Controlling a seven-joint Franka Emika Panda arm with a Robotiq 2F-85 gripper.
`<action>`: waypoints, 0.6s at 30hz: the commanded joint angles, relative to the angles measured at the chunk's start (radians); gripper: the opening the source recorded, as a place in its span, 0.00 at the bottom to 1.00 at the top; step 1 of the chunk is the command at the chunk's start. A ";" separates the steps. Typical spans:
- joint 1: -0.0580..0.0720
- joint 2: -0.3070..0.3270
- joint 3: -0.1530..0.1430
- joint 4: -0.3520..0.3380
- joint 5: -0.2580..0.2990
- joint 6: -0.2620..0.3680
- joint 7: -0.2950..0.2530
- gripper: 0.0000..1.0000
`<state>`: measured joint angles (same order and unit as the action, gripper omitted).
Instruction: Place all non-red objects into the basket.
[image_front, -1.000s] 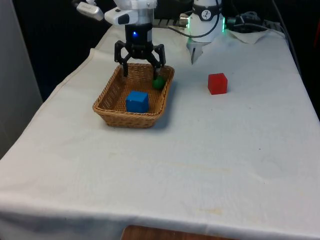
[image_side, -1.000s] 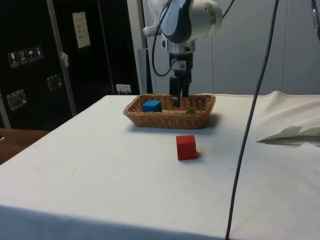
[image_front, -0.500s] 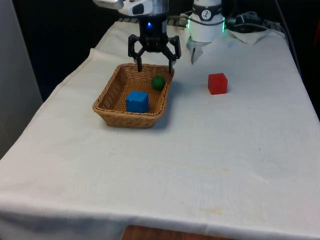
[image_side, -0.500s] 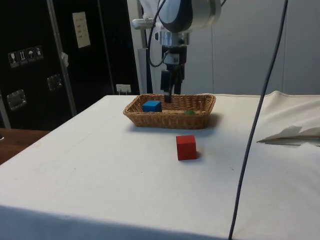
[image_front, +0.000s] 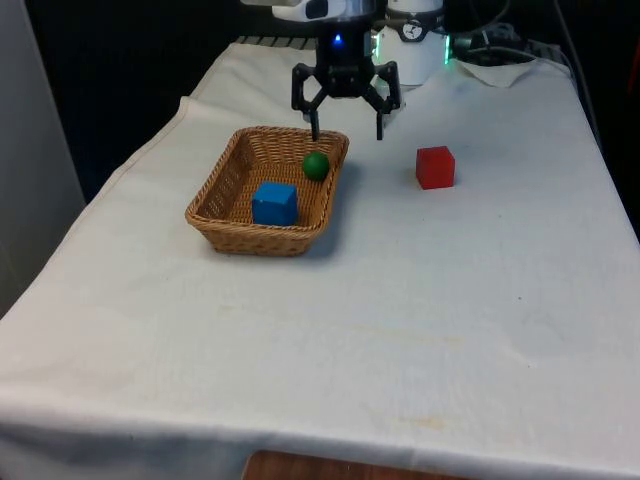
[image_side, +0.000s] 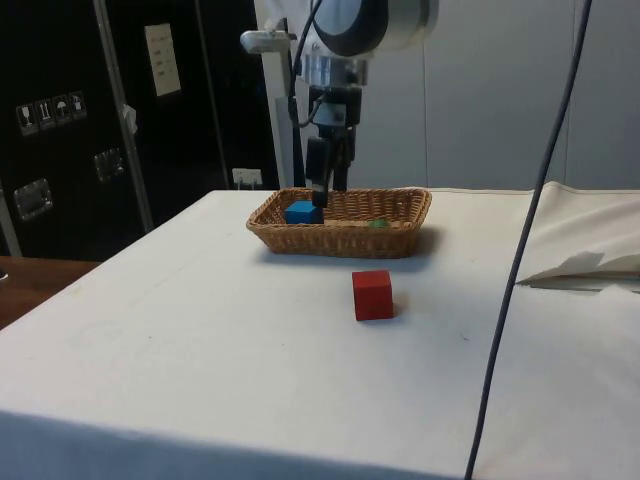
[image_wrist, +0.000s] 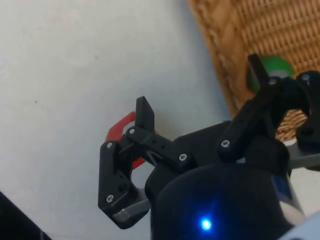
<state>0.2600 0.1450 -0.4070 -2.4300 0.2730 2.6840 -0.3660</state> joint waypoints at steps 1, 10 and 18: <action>0.001 -0.003 0.005 -0.001 -0.002 0.000 0.004 1.00; 0.010 -0.039 0.043 -0.008 -0.034 -0.011 0.031 1.00; 0.010 -0.077 0.071 -0.004 -0.054 -0.039 0.032 1.00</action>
<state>0.2660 0.0660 -0.3310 -2.4350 0.2460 2.6480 -0.3560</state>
